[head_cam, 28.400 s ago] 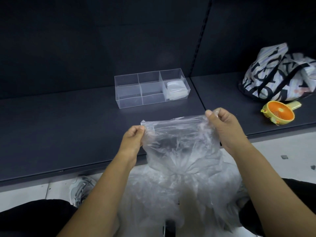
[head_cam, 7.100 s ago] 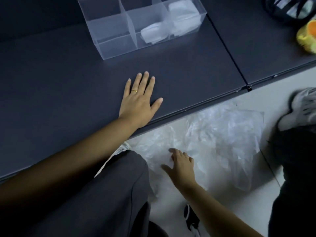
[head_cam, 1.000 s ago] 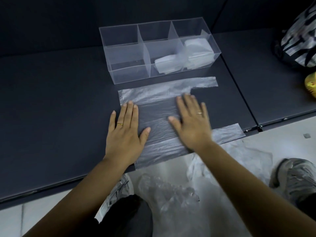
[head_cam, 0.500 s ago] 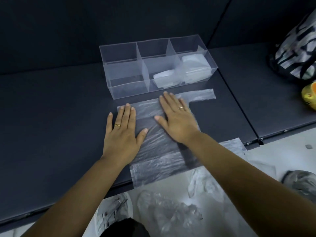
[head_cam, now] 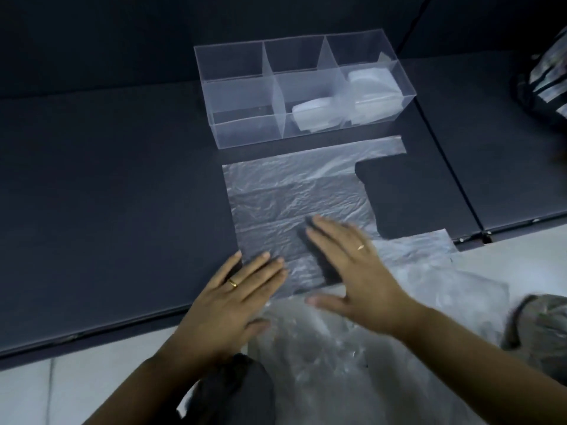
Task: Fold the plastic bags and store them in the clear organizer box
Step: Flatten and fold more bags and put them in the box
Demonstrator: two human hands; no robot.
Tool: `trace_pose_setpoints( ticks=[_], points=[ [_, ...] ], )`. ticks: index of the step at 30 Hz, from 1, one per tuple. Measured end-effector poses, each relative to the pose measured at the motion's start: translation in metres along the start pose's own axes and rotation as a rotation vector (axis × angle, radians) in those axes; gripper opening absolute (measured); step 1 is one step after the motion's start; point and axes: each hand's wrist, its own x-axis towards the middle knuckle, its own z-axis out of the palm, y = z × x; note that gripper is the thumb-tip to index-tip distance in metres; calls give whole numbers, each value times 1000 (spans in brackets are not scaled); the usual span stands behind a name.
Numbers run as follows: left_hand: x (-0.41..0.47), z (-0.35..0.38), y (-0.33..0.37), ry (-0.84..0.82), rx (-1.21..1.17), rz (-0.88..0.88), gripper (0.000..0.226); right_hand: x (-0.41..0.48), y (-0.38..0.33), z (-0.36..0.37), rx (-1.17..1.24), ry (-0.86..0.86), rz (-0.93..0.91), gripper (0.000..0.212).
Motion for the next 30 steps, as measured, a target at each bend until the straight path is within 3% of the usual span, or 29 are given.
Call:
trace_pose_setpoints(
  ticks=[2, 4, 7, 10, 14, 17, 22, 27, 30],
  points=[
    [-6, 2, 3, 145, -54, -12, 42, -17, -14, 13, -75, -15, -33, 78],
    [-7, -3, 6, 243, -157, -36, 27, -25, -13, 13, -62, 134, 16, 51],
    [0, -24, 11, 310, -334, -160, 24, -29, -5, -4, -22, 258, 50, 17],
    [9, -61, 8, 262, -558, -353, 21, -30, 9, -34, 16, 145, 177, 8],
    [21, -98, -11, 174, -937, -636, 19, -27, 48, -96, 299, -43, 474, 13],
    [40, -104, -34, 163, -1047, -736, 26, -18, 78, -129, 464, -16, 542, 21],
    [82, -82, -74, 200, -987, -922, 19, 13, 113, -116, 625, 143, 713, 23],
    [93, -53, -94, 232, -770, -987, 12, 45, 119, -85, 529, 367, 868, 11],
    [93, -46, -95, 252, -601, -969, 13, 55, 121, -78, 422, 399, 896, 26]
  ],
)
